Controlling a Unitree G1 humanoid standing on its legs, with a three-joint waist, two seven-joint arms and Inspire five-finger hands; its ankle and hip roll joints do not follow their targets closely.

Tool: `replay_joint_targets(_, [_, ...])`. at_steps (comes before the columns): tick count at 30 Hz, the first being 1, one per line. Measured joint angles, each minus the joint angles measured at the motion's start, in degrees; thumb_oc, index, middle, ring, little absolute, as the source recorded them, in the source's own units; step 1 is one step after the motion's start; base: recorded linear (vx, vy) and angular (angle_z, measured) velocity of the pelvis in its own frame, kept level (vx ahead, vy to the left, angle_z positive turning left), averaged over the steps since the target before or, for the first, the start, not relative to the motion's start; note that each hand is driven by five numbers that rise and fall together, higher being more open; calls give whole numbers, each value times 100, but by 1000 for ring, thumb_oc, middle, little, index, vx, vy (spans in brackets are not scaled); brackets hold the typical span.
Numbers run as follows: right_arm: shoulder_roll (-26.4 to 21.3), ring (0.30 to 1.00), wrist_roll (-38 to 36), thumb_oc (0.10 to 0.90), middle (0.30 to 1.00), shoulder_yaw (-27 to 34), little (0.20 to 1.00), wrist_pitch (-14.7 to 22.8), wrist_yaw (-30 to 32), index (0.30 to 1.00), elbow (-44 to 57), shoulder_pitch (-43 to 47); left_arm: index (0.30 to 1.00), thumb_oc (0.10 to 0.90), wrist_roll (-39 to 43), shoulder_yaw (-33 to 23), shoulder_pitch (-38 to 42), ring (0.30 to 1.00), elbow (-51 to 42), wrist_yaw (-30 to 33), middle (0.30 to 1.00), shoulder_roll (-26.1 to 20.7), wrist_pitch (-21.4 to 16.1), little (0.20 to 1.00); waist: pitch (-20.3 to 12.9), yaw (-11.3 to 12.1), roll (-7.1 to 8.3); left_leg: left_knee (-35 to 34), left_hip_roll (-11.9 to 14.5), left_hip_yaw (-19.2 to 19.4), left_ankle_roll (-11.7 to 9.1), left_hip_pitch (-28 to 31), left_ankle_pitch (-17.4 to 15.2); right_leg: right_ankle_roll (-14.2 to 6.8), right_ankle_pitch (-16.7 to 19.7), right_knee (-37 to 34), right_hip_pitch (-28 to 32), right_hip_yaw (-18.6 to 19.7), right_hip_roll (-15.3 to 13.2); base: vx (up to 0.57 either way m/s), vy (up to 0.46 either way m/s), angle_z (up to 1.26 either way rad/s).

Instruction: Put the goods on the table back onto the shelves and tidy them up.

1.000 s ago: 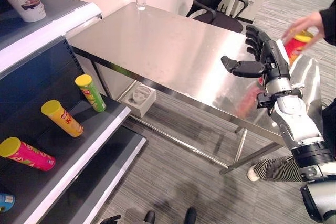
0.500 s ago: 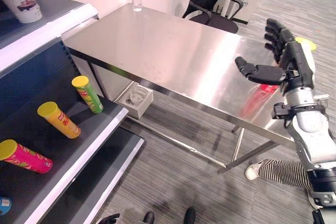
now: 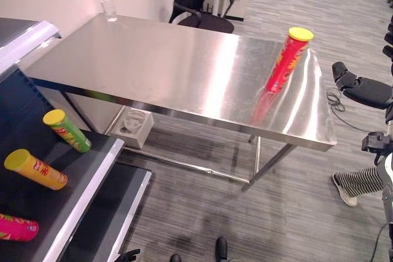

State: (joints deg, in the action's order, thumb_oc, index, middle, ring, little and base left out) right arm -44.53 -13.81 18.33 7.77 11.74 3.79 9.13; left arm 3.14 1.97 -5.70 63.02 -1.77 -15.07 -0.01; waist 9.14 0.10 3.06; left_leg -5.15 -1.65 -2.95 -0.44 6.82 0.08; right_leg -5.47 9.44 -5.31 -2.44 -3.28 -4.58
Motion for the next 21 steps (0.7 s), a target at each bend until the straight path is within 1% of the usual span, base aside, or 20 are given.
replay_joint_targets(2, [0, 900, 0, 800, 900, -37, 900, 15, -2, 900, 8, 25, 900, 800, 0, 4, 10, 900, 4, -2, 900, 1, -6, 900, 6, 1, 6, -1, -20, 153, 35, -7, -6, -18, 50, -1, -82, 186, 6, -40, 40, -39])
replay_joint_targets(3, [0, 900, 0, 800, 900, -63, 900, 14, -2, 900, 7, 25, 900, 800, 0, 5, 13, 900, 2, -7, 900, 2, -15, 900, 5, -12, 4, 0, -31, 248, 40, 0, -10, -46, 69, -1, -107, 217, 2, -34, 32, -30])
replay_joint_targets(4, [0, 900, 1, 800, 900, -148, 900, 15, -1, 900, 7, 25, 900, 800, 1, 6, 13, 900, -1, -7, 900, 1, -27, 900, 7, -78, 8, -1, -36, 276, 44, 6, -12, -64, 81, -1, -116, 250, 2, -30, 15, -22])
replay_joint_targets(5, [0, 900, 2, 800, 900, -201, 900, 14, -4, 900, 7, 25, 900, 800, 1, 5, 12, 900, 0, -7, 900, 1, -26, 900, 8, -93, 10, -1, -34, 287, 45, 11, -12, -66, 82, -1, -120, 261, 7, -22, -11, -13])
replay_joint_targets(7, [0, 900, 8, 800, 900, -296, 900, 14, -9, 900, 8, 25, 900, 800, 1, 5, 12, 900, -6, -7, 900, 1, -26, 900, 10, -87, 13, 0, -29, 359, 47, 21, -14, -93, 101, 0, -139, 303, 19, 11, -31, -16])
replay_joint_targets(8, [0, 900, 19, 800, 900, -442, 900, 13, -20, 900, 7, 26, 900, 800, 3, 3, 10, 900, -7, -6, 900, 0, -27, 900, 13, -82, 14, -1, -9, 413, 50, 30, -17, -103, 106, 0, -152, 302, 26, 71, -63, -25])
replay_joint_targets(9, [-4, 900, 140, 800, 900, -575, 900, 12, -27, 900, 9, 32, 900, 800, 7, 4, 23, 900, -17, -5, 900, -1, -28, 900, 72, -71, -4, -2, 45, 511, 60, 72, -29, -167, 58, -1, -176, 63, -3, 92, -83, -40])
replay_joint_targets(10, [-5, 900, 182, 800, 900, -620, 900, 12, -38, 900, 22, 46, 900, 800, 7, 3, 32, 900, -27, -5, 900, -6, -32, 900, 127, 27, -2, 0, 54, 581, 61, 109, -43, -199, 63, -5, -166, -135, -41, 110, -87, -38])
replay_joint_targets(11, [-4, 900, 244, 800, 900, -628, 900, 12, -47, 900, 52, 45, 900, 800, 14, 0, 76, 900, -22, -1, 900, -5, -30, 900, 209, 63, -8, -3, 78, 595, 47, 124, -54, -215, 147, -10, -162, -386, -72, 133, -93, -20])
replay_joint_targets(13, [-17, 900, 250, 800, 900, -619, 900, -11, -41, 900, 52, 45, 900, 800, 14, 4, 110, 900, -28, -3, 900, 7, -29, 900, 247, 49, -41, -7, 98, 562, 26, 123, -61, -200, 150, -40, -148, -470, -54, 150, -98, 5])
replay_joint_targets(15, [-19, 900, 249, 800, 900, -619, 900, -65, -38, 900, 38, 47, 900, 800, 16, -5, 120, 900, -42, -2, 900, 42, -25, 900, 265, 57, -92, -3, 172, 547, -37, 143, -97, -161, 126, -42, -103, -549, 1, 251, -196, 6])
replay_joint_targets(16, [-53, 900, 249, 800, 900, -617, 900, -97, -40, 900, 38, 48, 900, 800, 16, -5, 121, 900, -50, -1, 900, 43, -26, 900, 263, 62, -95, -5, 194, 534, -46, 150, -103, -109, 100, -39, -88, -577, 20, 254, -248, 15])
replay_joint_targets(17, [-71, 900, 246, 800, 900, -625, 900, -98, -36, 900, 16, 63, 900, 800, 18, -12, 116, 900, -55, -3, 900, 41, -13, 900, 254, 51, -111, -1, 280, 457, -84, 170, -130, -86, 77, -41, -33, -649, 73, 197, -208, 20])
replay_joint_targets(19, [-93, 900, 241, 800, 900, -625, 900, -100, -34, 900, -19, 63, 900, 800, 18, -14, 107, 900, -55, -5, 900, 17, -1, 900, 229, 43, -94, -4, 364, 366, -142, 212, -165, 35, -6, -39, 55, -748, 149, 155, -175, 24])
replay_joint_targets(21, [-307, 900, 227, 800, 900, -643, 900, -97, -42, 900, -19, 96, 900, 800, 25, -29, 98, 900, -76, -4, 900, 20, -2, 900, 205, 119, -99, 2, 491, 357, -220, 222, -182, 144, -69, -3, 73, -764, 284, 144, -187, 9])
